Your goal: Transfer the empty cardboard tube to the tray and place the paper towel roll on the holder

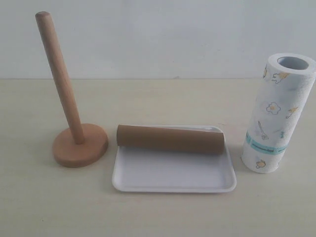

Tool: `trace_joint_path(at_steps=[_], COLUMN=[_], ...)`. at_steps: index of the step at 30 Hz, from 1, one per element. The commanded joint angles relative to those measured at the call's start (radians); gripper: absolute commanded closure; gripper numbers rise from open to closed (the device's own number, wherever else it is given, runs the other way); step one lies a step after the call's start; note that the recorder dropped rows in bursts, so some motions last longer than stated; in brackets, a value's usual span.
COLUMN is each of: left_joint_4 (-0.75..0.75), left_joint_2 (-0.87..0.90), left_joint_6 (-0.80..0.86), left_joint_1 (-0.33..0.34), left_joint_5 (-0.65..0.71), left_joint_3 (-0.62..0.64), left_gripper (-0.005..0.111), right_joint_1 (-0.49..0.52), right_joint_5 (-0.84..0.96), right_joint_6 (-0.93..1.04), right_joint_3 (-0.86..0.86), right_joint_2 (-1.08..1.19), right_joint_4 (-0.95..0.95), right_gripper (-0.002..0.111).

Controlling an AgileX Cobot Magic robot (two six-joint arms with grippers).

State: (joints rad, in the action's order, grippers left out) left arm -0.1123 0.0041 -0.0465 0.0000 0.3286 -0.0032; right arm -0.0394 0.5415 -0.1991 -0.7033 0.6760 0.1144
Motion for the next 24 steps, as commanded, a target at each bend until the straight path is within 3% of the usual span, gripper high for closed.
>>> trace_joint_path(at_steps=[1, 7, 10, 18, 21, 24], left_joint_4=[0.011, 0.011, 0.011, 0.011, 0.011, 0.011], left_joint_2=[-0.004, -0.004, -0.004, -0.004, -0.004, -0.004], left_joint_6=[0.005, 0.005, 0.005, 0.005, 0.005, 0.005], left_joint_1=[0.001, 0.001, 0.001, 0.001, 0.001, 0.001], left_joint_5=[-0.007, -0.009, -0.009, -0.009, -0.009, -0.009], left_joint_3=[0.003, 0.003, 0.003, 0.003, 0.003, 0.003], left_gripper=[0.103, 0.103, 0.103, 0.103, 0.103, 0.103], right_joint_1=[0.007, 0.007, -0.044, -0.342, -0.365, -0.365], right_joint_5=[-0.026, -0.364, -0.533, -0.659, -0.679, -0.684], right_joint_6=[0.166, 0.514, 0.639, 0.727, 0.732, 0.736], right_joint_3=[0.034, 0.242, 0.338, 0.377, 0.377, 0.377], right_joint_2=[0.109, 0.187, 0.184, 0.184, 0.184, 0.184], right_joint_4=[0.129, 0.487, 0.629, 0.589, 0.589, 0.589], right_gripper=[0.106, 0.106, 0.106, 0.106, 0.104, 0.09])
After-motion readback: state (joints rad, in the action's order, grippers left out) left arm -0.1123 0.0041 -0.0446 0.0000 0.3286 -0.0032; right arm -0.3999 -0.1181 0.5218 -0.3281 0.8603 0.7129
